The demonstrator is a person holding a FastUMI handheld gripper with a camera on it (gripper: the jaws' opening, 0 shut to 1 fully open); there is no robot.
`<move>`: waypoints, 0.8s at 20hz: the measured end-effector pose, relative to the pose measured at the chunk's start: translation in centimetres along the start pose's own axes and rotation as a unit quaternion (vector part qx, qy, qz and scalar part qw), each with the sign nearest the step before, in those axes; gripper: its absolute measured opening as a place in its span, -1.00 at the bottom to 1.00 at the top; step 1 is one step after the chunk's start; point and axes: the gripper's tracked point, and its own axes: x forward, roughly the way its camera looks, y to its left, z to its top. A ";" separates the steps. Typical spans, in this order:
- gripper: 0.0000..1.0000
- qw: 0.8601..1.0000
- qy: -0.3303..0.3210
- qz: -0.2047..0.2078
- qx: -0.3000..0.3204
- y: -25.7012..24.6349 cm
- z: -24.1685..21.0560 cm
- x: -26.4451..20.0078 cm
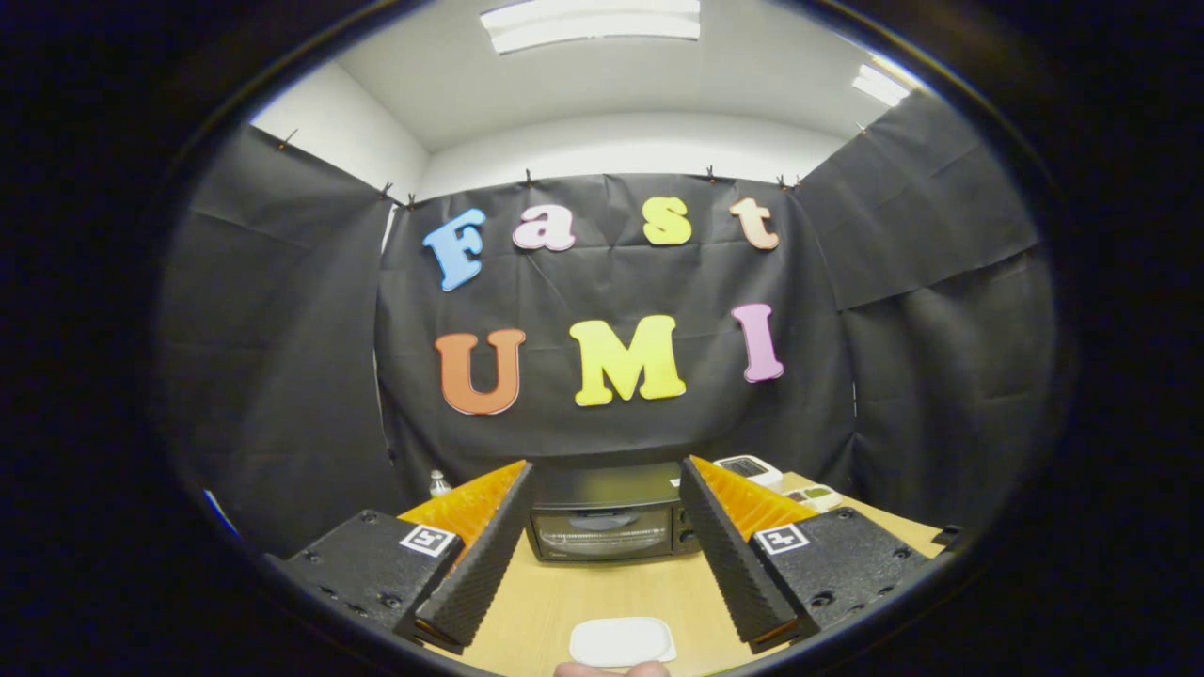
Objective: Open the toaster oven, put the food inside, and close the toaster oven door.
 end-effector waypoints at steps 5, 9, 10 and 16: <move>1.00 0.999 -0.018 -0.011 -0.026 0.2 0.9 -1.1; 1.00 0.999 -0.031 -0.011 -0.038 1.4 1.3 -1.6; 1.00 0.999 -0.024 -0.009 -0.036 1.5 1.1 -1.5; 1.00 0.999 -0.007 -0.008 -0.031 1.8 0.6 -1.0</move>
